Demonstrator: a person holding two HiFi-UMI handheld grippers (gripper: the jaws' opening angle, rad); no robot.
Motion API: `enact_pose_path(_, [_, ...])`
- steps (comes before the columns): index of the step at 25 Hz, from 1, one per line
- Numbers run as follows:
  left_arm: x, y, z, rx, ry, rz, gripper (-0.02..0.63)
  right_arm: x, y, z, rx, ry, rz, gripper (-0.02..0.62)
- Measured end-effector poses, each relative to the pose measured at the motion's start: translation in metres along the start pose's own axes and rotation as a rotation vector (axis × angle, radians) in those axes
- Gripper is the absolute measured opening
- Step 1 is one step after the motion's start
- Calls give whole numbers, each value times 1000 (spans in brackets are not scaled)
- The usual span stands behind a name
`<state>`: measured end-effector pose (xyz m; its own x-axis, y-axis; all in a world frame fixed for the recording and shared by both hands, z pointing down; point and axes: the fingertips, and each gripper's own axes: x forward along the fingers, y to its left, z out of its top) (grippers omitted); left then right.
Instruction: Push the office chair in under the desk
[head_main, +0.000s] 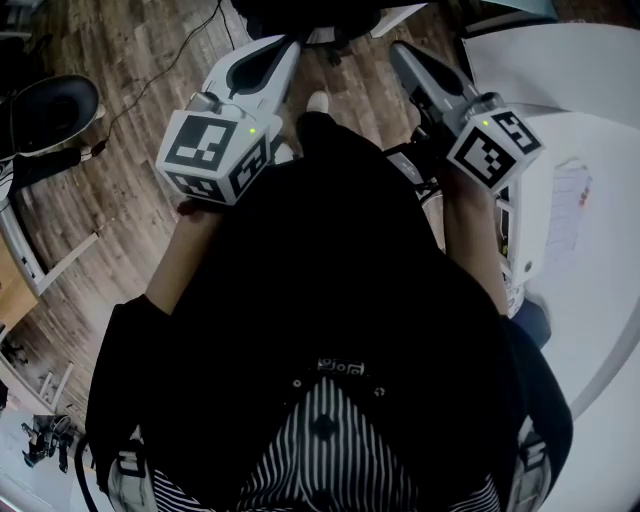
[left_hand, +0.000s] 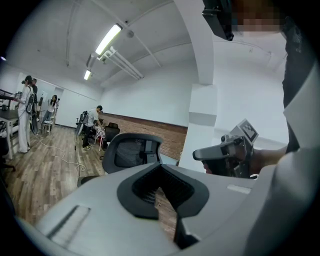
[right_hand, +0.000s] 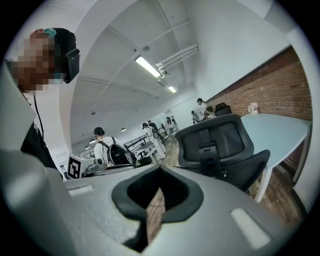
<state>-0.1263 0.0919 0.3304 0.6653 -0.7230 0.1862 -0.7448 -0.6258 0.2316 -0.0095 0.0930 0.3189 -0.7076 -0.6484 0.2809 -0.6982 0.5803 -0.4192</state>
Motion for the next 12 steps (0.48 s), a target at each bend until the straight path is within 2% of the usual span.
enact_pose_path(12, [71, 40, 37, 25, -15, 42, 0, 43, -60, 54, 4, -31, 46, 0])
